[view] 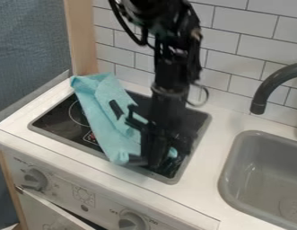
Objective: Fold the cloth from left to right
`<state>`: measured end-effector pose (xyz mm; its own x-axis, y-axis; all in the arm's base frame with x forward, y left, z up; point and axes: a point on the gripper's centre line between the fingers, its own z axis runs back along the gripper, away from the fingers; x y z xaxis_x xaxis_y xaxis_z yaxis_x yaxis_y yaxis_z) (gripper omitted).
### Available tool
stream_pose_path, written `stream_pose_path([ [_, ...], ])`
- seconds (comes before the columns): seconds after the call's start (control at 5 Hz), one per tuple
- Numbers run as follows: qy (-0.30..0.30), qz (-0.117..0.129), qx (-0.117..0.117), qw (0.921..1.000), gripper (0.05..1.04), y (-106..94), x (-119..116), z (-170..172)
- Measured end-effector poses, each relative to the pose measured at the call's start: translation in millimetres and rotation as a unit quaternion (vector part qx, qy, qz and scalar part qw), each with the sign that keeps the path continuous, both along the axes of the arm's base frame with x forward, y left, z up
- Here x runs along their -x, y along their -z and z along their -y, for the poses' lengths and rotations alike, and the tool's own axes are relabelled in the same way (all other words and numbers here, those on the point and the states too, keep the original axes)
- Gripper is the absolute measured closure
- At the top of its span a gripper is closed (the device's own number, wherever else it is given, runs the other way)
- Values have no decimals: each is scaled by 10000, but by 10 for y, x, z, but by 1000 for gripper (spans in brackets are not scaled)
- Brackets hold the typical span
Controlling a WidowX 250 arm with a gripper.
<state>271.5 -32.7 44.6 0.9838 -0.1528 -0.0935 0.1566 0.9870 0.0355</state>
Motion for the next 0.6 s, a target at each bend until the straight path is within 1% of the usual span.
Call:
stream_pose_path([
  [0.2,-299,60,207,9993,1020,-174,-82,-153],
  [0.4,-610,199,379,9972,1020,-349,-220,-332],
  [0.6,-1027,374,494,9928,1020,-486,-400,-599],
])
